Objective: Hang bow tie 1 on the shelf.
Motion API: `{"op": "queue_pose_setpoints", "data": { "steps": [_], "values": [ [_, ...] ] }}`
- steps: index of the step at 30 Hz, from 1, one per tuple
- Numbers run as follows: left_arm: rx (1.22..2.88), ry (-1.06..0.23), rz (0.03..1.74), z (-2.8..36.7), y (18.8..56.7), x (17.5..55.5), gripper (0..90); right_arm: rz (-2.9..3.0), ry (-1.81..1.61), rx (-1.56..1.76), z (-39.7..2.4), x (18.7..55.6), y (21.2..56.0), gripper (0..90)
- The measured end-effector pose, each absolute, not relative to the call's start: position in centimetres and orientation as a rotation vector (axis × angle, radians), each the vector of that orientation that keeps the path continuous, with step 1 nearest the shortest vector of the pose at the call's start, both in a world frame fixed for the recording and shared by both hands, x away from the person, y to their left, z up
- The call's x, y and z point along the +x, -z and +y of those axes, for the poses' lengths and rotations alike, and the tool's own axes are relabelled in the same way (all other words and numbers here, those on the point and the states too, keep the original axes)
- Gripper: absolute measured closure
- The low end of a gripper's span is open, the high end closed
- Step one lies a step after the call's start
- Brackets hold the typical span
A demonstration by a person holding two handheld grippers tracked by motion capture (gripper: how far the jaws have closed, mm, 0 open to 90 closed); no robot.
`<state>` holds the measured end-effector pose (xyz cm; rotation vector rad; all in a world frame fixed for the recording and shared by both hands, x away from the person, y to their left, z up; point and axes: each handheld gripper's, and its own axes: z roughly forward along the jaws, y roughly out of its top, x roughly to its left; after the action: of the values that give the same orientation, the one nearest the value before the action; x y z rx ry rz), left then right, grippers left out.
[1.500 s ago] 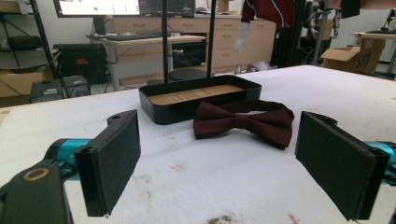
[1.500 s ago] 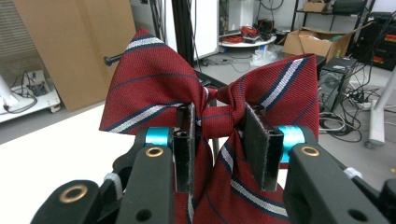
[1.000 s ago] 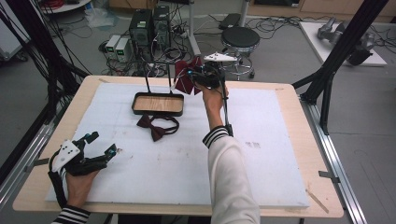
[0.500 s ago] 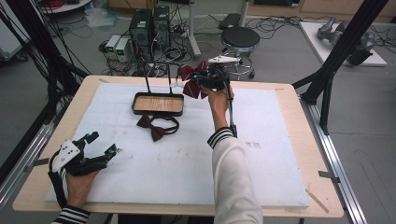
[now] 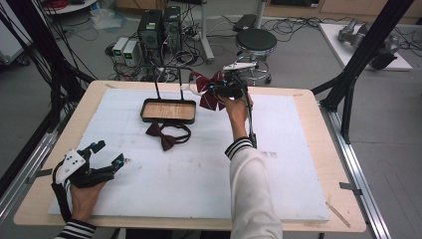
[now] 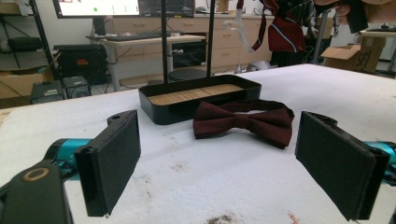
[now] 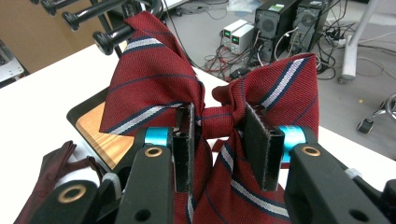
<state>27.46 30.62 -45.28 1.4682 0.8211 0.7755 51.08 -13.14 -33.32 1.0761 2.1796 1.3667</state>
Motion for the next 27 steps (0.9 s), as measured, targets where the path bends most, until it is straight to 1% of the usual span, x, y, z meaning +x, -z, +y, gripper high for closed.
{"op": "queue_pose_setpoints", "data": {
  "steps": [7, 9, 10, 12, 13, 14, 15, 23, 27],
  "values": [
    [1.468, -0.772, 0.821, 30.6, 45.3, 27.5, 14.6, 2.234, -1.326, 1.058, -13.1, 51.2, 33.7, 65.9],
    [1.468, -0.77, 0.82, 30.6, 45.3, 27.4, 14.6, 2.25, -1.331, 1.056, -13.1, 51.3, 33.8, 62.9],
    [1.468, -0.772, 0.819, 30.6, 45.3, 27.4, 14.7, 2.256, -1.337, 1.055, -13.1, 51.4, 33.9, 56.7],
    [1.469, -0.771, 0.819, 30.6, 45.3, 27.4, 14.6, 2.246, -1.336, 1.072, -12.9, 51.4, 34.0, 27.6],
    [1.47, -0.772, 0.819, 30.6, 45.3, 27.4, 14.6, 2.23, -1.323, 1.1, -12.8, 51.4, 34.1, 17.3],
    [1.467, -0.772, 0.819, 30.6, 45.3, 27.4, 14.6, 2.224, -1.326, 1.112, -12.8, 51.3, 34.1, 11.6],
    [1.469, -0.771, 0.819, 30.6, 45.3, 27.4, 14.7, 2.218, -1.337, 1.113, -12.9, 51.3, 34.1, 10.3],
    [1.469, -0.772, 0.82, 30.6, 45.3, 27.4, 14.7, 2.224, -1.443, 1.056, -14.5, 50.0, 32.5, 10.1],
    [1.467, -0.773, 0.819, 30.6, 45.3, 27.4, 14.6, 2.204, -1.466, 0.983, -15.4, 48.4, 31.6, 10.1]
  ]
}}
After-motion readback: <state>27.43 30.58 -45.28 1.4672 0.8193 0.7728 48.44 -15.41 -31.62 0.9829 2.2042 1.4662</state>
